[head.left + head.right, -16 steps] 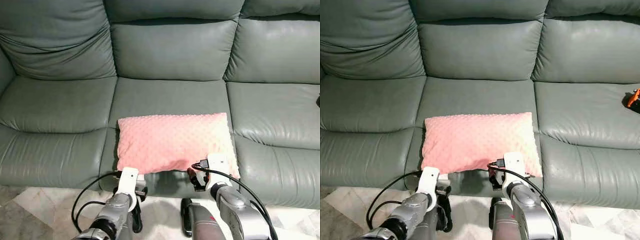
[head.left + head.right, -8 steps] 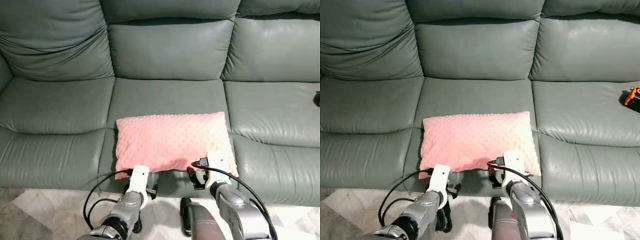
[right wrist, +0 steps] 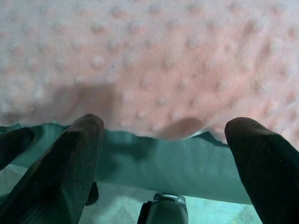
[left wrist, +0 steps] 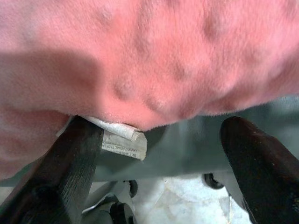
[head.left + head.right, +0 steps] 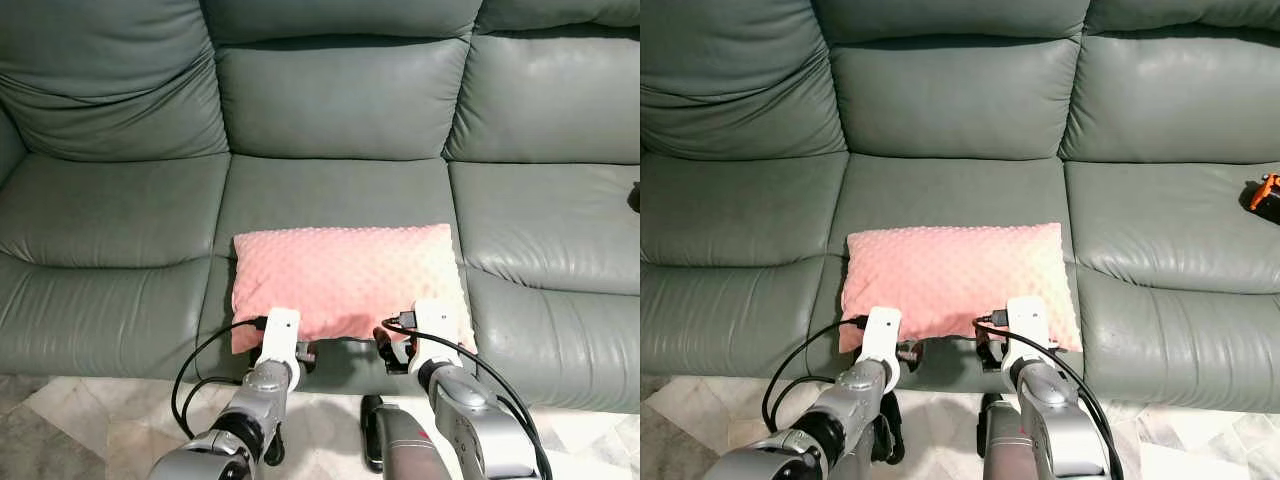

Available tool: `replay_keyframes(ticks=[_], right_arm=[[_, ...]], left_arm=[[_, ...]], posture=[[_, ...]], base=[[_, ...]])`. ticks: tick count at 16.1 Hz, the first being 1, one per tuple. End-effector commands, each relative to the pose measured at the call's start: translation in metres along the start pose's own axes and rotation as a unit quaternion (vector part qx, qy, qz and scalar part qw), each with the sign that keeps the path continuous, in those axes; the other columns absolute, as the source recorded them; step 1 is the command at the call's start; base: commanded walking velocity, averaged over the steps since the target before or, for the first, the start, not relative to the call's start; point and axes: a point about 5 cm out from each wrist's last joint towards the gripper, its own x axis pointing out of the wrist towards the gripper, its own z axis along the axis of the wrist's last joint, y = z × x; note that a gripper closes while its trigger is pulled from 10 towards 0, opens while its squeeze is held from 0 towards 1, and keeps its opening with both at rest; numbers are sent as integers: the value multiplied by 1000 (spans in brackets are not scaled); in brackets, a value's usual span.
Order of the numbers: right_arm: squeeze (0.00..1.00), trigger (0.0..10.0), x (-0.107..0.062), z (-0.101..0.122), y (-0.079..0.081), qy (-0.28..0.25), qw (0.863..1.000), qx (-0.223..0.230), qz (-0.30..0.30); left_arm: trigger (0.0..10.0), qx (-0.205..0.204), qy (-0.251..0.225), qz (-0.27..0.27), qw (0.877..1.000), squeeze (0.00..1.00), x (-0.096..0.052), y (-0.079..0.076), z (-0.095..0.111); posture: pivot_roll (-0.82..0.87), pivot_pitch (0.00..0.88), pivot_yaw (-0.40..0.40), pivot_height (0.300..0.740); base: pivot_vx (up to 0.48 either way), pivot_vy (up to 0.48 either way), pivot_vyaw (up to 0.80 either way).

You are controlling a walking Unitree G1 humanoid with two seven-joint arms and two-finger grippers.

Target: Move the pillow to the sofa

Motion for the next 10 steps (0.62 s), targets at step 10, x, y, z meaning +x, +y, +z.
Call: replay_keyframes(ticks=[10], right_arm=[[0, 10000, -1, -7, 2, 7, 1000, 11, -3]], left_arm=[[10000, -9, 6, -18, 1000, 0, -1, -16, -3]], posture=[[-230, 391, 62, 740]], base=[[0, 0, 0]])
